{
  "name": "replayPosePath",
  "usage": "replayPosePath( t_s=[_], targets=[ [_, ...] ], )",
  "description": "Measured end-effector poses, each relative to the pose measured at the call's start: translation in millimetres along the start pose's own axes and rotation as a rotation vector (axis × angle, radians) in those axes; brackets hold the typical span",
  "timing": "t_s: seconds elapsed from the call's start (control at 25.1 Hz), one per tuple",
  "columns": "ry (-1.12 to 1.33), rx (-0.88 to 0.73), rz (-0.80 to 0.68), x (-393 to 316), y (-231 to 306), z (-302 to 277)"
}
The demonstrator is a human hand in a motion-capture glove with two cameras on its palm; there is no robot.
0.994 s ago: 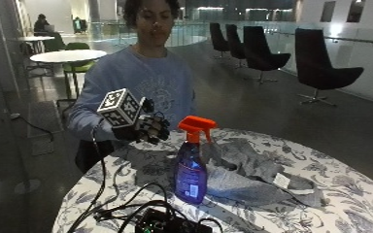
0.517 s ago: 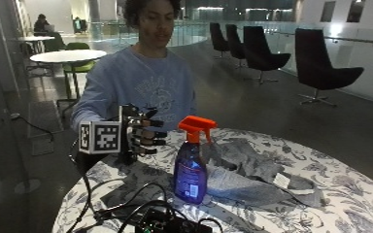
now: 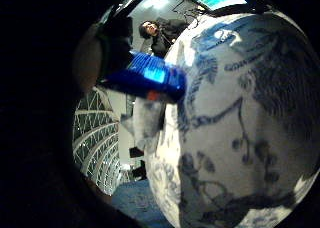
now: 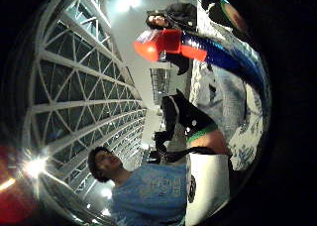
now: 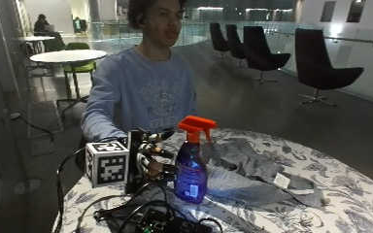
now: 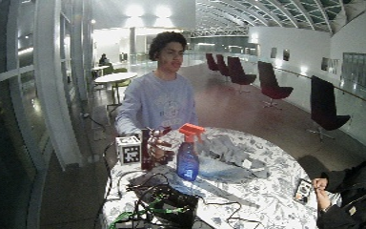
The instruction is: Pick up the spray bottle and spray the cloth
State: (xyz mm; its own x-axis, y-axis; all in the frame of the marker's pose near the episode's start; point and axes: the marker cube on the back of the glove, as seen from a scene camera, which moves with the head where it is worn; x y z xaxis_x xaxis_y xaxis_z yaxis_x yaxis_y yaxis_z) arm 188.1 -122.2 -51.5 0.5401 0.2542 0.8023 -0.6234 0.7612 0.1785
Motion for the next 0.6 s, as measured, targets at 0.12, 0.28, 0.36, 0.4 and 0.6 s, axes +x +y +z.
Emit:
replayPosePath(
  t_s=[0.12,0.28,0.36,0.4,0.6],
  targets=[
    [0.013,-0.011,0.003,7,-23,8],
    [0.027,-0.043,-0.008,13,-44,19],
    [0.034,-0.061,-0.020,17,-52,25],
    [0.033,-0.075,-0.030,19,-54,28],
    [0.003,-0.140,-0.081,31,-49,51]
  ],
)
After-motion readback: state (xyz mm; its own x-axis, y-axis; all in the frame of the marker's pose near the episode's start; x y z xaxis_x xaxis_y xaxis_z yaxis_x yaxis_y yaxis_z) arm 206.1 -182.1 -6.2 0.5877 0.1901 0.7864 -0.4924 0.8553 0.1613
